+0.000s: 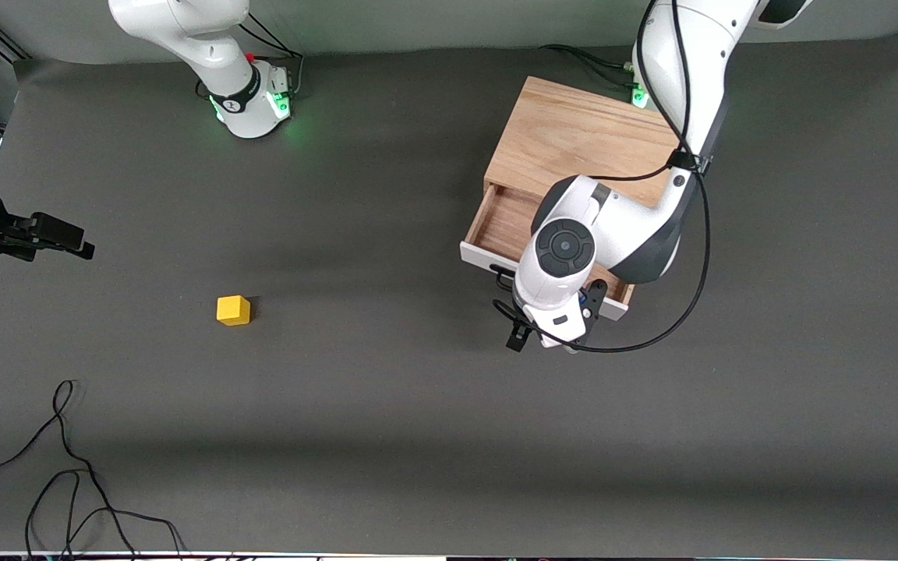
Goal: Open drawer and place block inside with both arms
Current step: 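Pull the drawer handle outward with the left gripper to open it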
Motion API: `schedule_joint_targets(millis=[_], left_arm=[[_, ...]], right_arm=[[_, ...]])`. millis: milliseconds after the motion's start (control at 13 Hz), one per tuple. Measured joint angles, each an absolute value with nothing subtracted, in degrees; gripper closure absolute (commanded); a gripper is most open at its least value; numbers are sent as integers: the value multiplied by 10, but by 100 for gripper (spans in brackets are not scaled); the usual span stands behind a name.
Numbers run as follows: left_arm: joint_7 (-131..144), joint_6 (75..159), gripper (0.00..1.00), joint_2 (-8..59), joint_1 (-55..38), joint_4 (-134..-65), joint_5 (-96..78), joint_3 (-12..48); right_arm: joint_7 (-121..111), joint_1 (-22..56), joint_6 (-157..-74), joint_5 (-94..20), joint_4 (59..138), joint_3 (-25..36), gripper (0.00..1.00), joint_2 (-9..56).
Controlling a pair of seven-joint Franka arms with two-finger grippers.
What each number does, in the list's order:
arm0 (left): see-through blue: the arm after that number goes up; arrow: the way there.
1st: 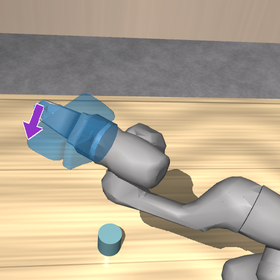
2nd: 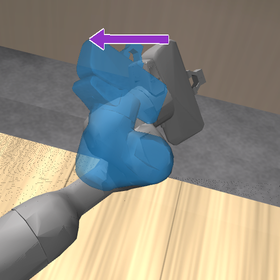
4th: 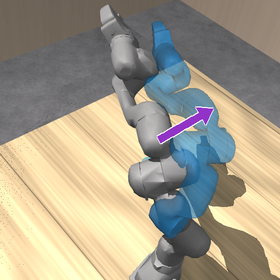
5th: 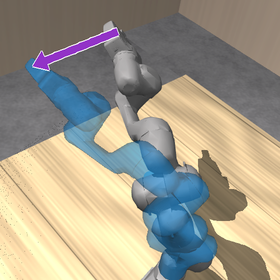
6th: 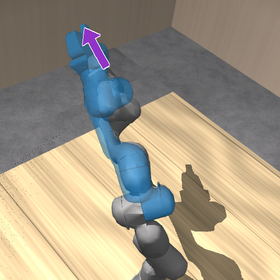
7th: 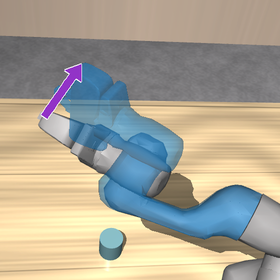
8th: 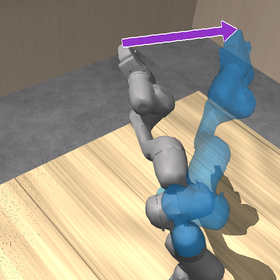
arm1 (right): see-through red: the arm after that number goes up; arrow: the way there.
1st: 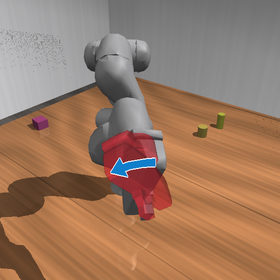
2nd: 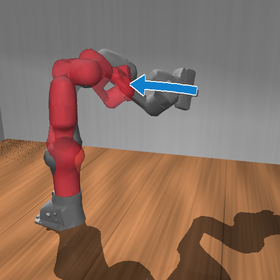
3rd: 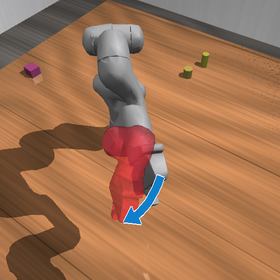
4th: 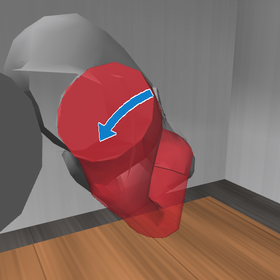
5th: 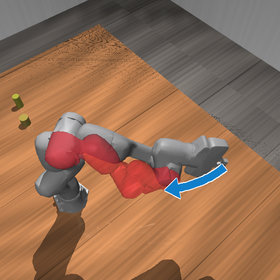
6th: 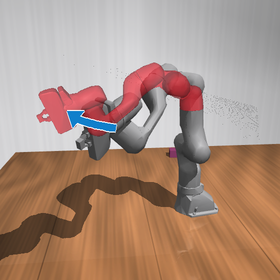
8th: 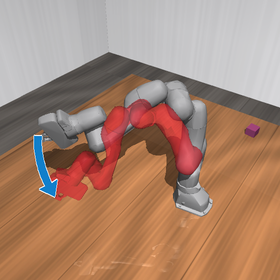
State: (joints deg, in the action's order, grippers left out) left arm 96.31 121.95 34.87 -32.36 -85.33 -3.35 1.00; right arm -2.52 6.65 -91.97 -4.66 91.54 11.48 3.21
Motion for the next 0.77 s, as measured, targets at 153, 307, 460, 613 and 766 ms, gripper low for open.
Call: schedule_joint_targets(millis=[153, 307, 460, 613, 766], left_arm=[[963, 1234, 0, 352, -324, -841, -34, 9], [963, 1243, 0, 359, -323, -829, -34, 9], [963, 1246, 0, 365, -323, -819, -34, 8], [963, 1247, 0, 365, -320, -812, -34, 8], [964, 1249, 0, 365, -314, -799, -34, 7]], right_arm=[[-25, 67, -920, -47, 915, 115, 0, 32], [-25, 67, -920, -47, 915, 115, 0, 32], [-25, 67, -920, -46, 915, 115, 0, 32], [-25, 67, -920, -46, 915, 115, 0, 32], [-25, 67, -920, -45, 915, 115, 0, 33]])
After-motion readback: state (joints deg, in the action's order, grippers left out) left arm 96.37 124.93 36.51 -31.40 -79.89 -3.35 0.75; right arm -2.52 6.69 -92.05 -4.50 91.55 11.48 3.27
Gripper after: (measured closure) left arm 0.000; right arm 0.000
